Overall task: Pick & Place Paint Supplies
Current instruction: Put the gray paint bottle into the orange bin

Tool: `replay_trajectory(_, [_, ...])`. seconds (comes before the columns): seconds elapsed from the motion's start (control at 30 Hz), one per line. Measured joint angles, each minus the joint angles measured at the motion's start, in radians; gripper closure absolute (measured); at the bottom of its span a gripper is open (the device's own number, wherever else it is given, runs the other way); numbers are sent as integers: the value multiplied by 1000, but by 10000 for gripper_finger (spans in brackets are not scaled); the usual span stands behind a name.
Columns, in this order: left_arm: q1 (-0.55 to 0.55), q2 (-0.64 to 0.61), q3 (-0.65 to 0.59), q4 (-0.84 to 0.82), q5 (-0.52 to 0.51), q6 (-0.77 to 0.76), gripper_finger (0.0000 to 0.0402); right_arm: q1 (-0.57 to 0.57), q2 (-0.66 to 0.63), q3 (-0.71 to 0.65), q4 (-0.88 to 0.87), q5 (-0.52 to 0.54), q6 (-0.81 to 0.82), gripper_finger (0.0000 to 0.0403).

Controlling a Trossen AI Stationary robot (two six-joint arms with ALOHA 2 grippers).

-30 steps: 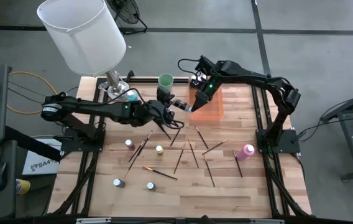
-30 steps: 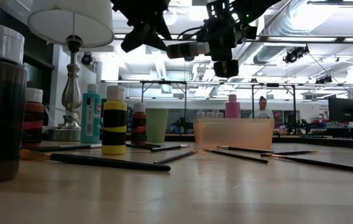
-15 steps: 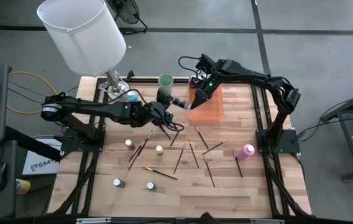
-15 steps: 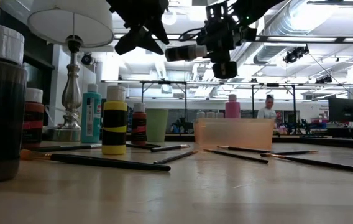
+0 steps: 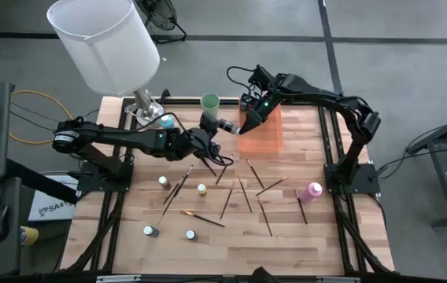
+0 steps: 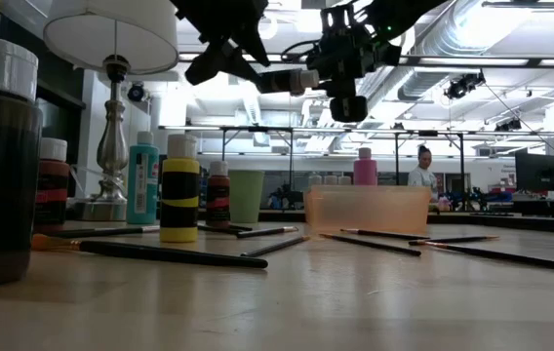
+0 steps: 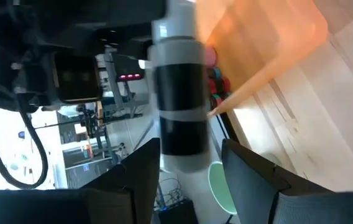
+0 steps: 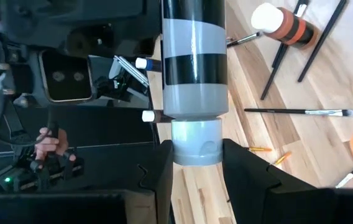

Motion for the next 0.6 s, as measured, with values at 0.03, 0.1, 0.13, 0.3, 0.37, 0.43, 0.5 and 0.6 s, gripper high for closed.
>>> replay_trajectory(0.03, [0,0,0,19,-5,3,234,3,0,0,3,0,2,290])
replay_trajectory(0.1, [0,0,0,58,-10,28,234,10,0,0,13,0,4,289])
replay_trajectory(0.13, [0,0,0,67,-10,43,234,13,0,0,18,0,9,289])
replay_trajectory(0.3, [0,0,0,51,28,104,234,32,0,0,64,-1,42,291])
replay_trajectory(0.37, [0,0,0,50,31,104,234,42,0,0,72,-2,45,289])
replay_trajectory(0.43, [0,0,0,51,27,104,234,50,0,0,73,-3,45,289])
replay_trajectory(0.5, [0,0,0,50,26,104,234,61,0,0,74,-4,46,290])
replay_trajectory(0.6, [0,0,0,49,26,108,234,77,0,0,84,-4,65,291])
